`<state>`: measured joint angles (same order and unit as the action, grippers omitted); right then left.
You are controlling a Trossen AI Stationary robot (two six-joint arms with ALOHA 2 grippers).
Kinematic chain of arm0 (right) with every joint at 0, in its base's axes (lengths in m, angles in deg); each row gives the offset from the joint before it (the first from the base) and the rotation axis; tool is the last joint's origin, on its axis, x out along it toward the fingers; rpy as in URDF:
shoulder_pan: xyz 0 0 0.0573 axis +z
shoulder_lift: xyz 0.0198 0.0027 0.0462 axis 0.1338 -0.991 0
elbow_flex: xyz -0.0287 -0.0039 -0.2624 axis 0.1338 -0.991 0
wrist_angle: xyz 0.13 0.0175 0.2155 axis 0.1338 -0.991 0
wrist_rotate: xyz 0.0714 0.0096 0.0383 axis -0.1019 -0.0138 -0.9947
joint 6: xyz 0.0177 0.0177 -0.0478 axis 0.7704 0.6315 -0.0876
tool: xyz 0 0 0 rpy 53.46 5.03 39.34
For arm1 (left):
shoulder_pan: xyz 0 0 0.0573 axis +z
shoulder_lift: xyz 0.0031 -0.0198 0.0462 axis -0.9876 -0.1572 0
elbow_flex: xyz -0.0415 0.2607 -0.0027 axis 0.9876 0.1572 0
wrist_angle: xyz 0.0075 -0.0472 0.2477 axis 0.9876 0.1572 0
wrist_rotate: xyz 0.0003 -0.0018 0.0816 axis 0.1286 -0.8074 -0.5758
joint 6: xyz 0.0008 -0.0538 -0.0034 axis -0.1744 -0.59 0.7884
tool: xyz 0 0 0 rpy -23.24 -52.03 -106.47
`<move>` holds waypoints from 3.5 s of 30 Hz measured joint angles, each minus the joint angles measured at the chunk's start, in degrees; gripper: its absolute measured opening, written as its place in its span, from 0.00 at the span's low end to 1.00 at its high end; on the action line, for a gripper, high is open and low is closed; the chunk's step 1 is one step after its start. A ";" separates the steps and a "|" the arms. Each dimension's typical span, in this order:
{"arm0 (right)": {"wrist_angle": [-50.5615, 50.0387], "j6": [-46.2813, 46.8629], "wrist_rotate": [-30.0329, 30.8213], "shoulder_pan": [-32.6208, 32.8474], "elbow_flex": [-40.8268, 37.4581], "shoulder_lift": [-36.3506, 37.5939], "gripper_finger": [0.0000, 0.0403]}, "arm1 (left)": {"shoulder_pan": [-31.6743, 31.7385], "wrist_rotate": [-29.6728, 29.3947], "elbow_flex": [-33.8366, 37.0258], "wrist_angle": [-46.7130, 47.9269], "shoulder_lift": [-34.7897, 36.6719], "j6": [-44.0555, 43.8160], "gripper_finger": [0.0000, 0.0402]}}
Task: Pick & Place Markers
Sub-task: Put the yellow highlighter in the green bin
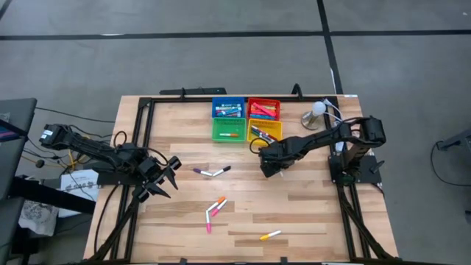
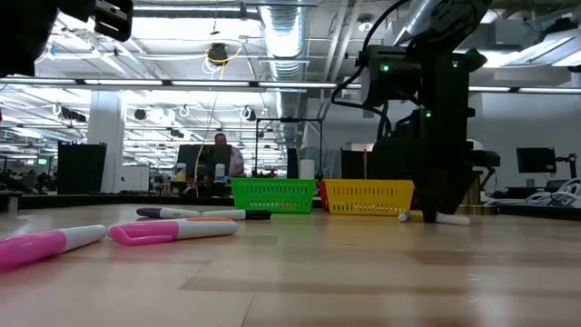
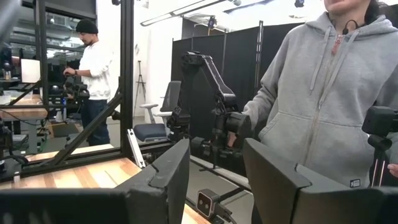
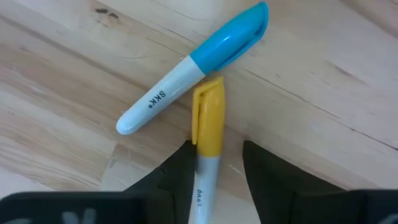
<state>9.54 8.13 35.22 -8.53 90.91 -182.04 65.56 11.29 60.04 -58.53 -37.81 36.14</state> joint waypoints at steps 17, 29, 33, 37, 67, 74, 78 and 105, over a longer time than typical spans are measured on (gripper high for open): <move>-3.53 -0.02 -4.21 -1.54 -0.06 3.14 0.08 | 0.00 0.00 0.00 0.00 0.00 0.00 0.37; -4.22 -2.09 -10.41 -4.76 0.02 19.64 0.11 | 0.00 0.00 0.00 -0.02 0.00 -0.04 0.37; 2.03 -3.56 -13.61 -6.56 0.08 26.53 0.09 | 0.02 0.00 0.00 -0.02 0.00 -0.17 0.37; 10.77 -4.71 -15.86 -8.19 0.10 32.04 0.11 | 0.00 0.00 0.00 -0.02 0.00 -0.20 0.37; 35.21 -9.09 -21.91 -9.40 0.21 34.31 0.11 | 0.63 -33.11 -0.02 6.19 -6.76 -12.20 0.37; 37.12 -9.38 -21.73 -9.39 0.21 34.31 0.11 | 4.16 -36.09 -0.76 5.04 -17.57 -17.11 0.37; 37.09 -10.07 -21.49 -9.40 0.21 34.31 0.11 | 4.91 -36.10 -0.79 3.54 -19.56 -17.22 0.37; 66.42 -15.63 -20.61 -5.12 0.10 15.10 0.11 | 14.87 -35.07 -18.70 -6.82 -24.35 -21.14 0.37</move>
<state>75.96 -7.50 14.61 -13.65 91.01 -166.93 80.43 -23.78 41.34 -65.35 -62.16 15.00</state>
